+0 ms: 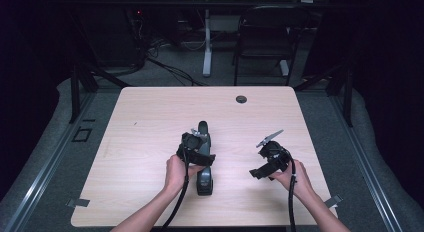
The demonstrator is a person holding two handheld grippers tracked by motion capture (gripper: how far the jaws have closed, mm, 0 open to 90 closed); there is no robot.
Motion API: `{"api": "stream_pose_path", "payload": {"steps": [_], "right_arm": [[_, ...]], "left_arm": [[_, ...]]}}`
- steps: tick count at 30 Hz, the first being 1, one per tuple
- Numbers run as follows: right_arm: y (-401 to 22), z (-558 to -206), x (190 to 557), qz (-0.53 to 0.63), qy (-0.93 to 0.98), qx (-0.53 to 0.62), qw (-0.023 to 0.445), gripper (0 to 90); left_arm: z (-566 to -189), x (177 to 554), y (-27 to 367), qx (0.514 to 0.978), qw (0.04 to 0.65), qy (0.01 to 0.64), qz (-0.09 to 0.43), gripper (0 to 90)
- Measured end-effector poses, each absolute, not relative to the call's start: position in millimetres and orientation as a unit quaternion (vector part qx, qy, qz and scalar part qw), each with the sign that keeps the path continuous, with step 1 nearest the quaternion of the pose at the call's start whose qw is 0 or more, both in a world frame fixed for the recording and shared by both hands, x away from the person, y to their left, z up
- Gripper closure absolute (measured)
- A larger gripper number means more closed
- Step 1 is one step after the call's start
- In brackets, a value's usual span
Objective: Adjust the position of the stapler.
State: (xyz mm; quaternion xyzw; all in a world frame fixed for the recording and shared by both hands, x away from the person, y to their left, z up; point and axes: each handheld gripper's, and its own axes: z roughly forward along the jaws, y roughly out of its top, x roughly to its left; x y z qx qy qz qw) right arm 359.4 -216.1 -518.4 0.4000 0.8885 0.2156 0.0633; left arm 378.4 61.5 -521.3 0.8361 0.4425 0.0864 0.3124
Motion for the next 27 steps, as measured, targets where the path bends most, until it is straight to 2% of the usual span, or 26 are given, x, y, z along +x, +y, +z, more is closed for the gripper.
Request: {"api": "stream_pose_path", "payload": {"steps": [13, 27], "right_arm": [[-216.5, -516.6, 358.3, 0.222, 0.886, 0.402, 0.054, 10.2], [-214.7, -518.4, 357.3, 0.225, 0.884, 0.406, 0.053, 10.3]], "left_arm": [[-518.5, 382.3, 68.4, 0.844, 0.307, 0.435, 0.070, 32.6], [-517.0, 383.5, 75.9, 0.854, 0.299, 0.422, 0.061, 35.0]]}}
